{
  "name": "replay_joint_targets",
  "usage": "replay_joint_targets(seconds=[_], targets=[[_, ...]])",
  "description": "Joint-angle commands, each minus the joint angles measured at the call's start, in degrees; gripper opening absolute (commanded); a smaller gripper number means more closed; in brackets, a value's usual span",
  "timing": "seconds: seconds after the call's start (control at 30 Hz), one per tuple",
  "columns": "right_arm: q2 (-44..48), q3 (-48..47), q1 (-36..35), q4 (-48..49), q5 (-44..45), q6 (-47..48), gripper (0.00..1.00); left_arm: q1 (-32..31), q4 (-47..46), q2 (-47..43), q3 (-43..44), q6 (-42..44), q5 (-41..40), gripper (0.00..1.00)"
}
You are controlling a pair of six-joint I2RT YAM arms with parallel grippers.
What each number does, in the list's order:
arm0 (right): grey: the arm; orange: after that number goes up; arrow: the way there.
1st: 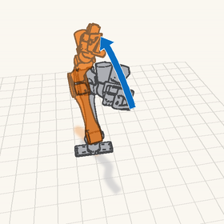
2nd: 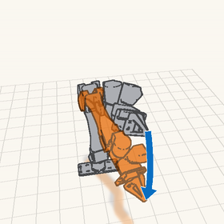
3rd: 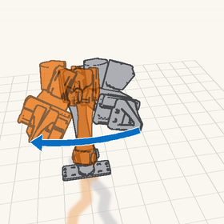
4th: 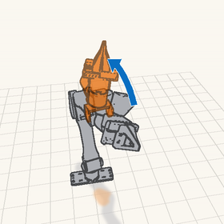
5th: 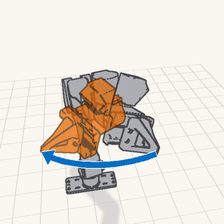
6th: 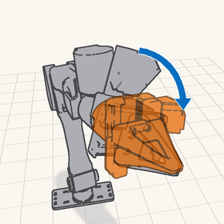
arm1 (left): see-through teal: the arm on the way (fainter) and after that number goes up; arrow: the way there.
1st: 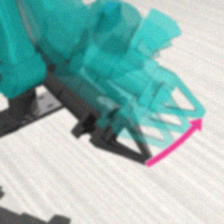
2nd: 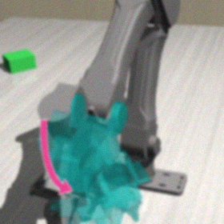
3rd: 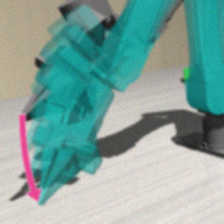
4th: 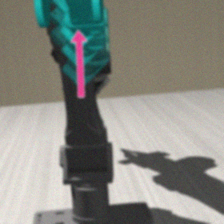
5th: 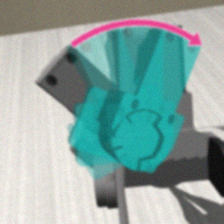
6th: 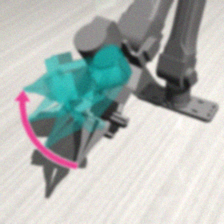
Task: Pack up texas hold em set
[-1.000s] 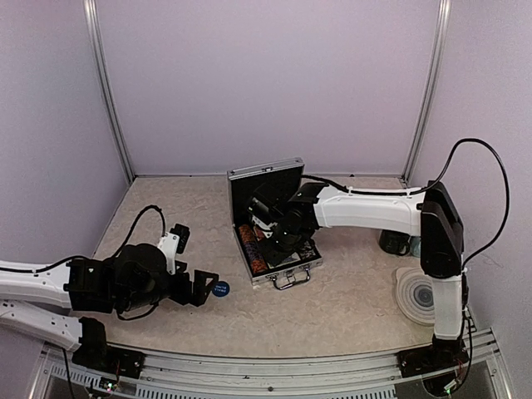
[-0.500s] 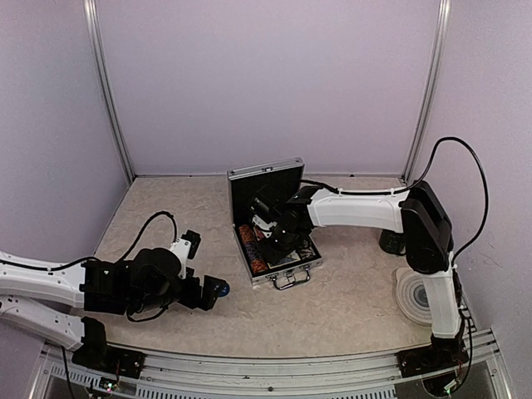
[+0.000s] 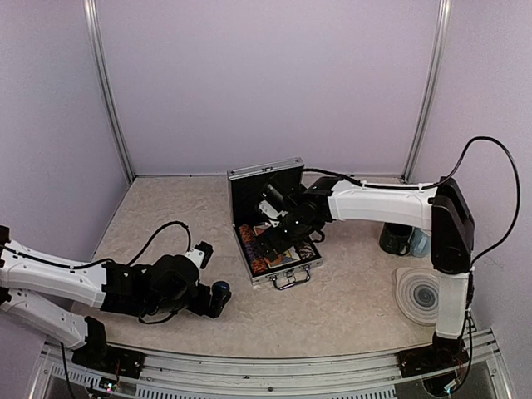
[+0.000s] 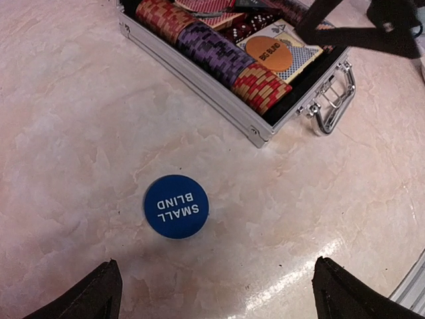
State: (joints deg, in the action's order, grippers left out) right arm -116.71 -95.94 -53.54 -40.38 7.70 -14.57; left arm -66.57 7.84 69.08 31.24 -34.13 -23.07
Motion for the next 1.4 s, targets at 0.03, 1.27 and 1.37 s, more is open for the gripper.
replay_joint_targets(seconds=[0.03,1.27,1.37], targets=[[10.37,8.23,-0.97,2.91,0.15,-2.16,0.99,0.96,0.06,3.4,1.79,-0.93,1.41,0.99],[24.06,22.0,-5.61,2.7,6.42,-6.94,0.99,7.86,0.45,28.04,10.15,3.37,3.96,0.7],[24.8,22.39,-5.79,2.53,6.58,-7.03,0.99,8.39,0.3,28.56,9.94,3.37,4.39,0.59]])
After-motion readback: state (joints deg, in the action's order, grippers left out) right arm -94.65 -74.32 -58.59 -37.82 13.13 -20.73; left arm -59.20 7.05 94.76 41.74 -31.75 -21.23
